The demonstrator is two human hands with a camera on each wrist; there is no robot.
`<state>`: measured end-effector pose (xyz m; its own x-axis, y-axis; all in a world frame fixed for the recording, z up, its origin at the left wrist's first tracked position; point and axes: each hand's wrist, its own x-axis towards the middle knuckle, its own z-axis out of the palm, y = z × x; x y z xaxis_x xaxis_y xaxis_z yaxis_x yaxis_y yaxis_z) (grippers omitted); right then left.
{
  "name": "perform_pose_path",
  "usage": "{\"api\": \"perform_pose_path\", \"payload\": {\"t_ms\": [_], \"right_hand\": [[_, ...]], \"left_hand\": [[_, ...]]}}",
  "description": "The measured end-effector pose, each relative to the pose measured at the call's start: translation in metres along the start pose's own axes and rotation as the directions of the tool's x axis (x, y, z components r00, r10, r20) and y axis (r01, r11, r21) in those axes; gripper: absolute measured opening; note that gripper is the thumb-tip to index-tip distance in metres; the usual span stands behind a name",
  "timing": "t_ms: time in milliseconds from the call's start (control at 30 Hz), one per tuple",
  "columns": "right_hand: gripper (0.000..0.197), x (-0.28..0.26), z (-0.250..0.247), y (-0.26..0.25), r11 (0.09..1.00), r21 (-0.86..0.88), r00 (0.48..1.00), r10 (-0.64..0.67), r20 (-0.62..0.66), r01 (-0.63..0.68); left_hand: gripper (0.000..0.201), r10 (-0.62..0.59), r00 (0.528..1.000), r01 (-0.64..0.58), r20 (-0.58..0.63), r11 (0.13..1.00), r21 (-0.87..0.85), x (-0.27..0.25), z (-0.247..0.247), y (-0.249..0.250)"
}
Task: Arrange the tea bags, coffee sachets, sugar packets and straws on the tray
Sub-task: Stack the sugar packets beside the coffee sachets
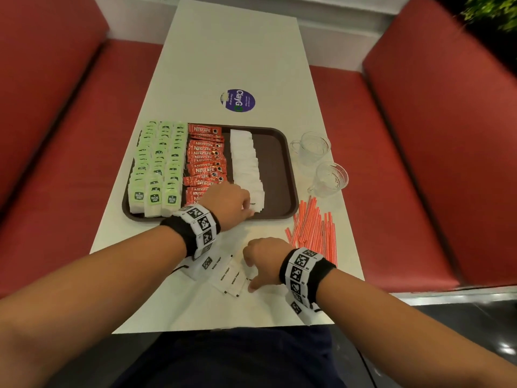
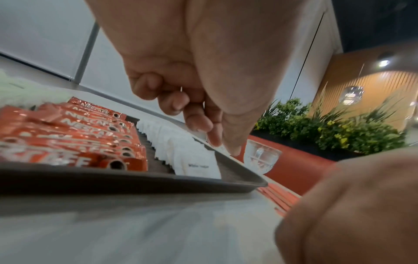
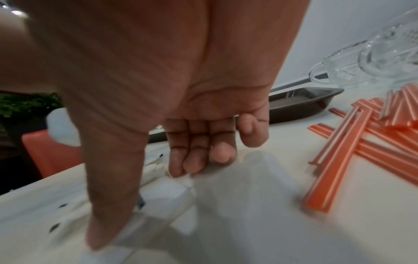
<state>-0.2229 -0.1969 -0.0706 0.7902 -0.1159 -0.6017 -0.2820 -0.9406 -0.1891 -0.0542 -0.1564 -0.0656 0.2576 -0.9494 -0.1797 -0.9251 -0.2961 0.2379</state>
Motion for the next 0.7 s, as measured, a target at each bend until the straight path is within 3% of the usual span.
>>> {"api": "perform_pose_path", "payload": {"t_ms": [67,167,233,433,533,700], "right_hand": [[0.05,0.001,0.0,-0.001,1.0,0.025,1.0,0.012,0.007,-0.012],[0.046,0.003,-0.003,0.001,0.998,0.042,0.998,0.045,0.041,-0.047],[0.043,0.004,-0.004,0.001,0.997,0.036,0.995,0.067,0.069,-0.07],[0.028,0.009,-0.01,-0.003,0.998,0.008,0.996,0.065,0.059,-0.065],[0.03,0.011,-0.013,0.0,0.994,0.003,0.993,0.107,0.042,-0.107],[0.018,0.009,-0.015,0.011,0.981,0.11,0.986,0.166,-0.024,-0.162]], "left_hand": [[0.024,0.069,0.993,-0.066,0.1,0.997,-0.031,-0.021,-0.001,-0.004],[0.038,0.159,0.94,-0.175,0.303,0.984,0.026,-0.047,0.004,-0.008],[0.049,0.207,0.914,-0.243,0.349,0.968,0.062,-0.06,0.015,-0.008],[0.063,0.261,0.924,-0.292,0.279,0.954,0.073,-0.068,0.039,0.002],[0.063,0.23,0.923,-0.274,0.308,0.956,0.107,-0.066,0.038,0.009],[0.044,0.213,0.934,-0.25,0.286,0.963,0.098,-0.064,0.034,0.012]]}}
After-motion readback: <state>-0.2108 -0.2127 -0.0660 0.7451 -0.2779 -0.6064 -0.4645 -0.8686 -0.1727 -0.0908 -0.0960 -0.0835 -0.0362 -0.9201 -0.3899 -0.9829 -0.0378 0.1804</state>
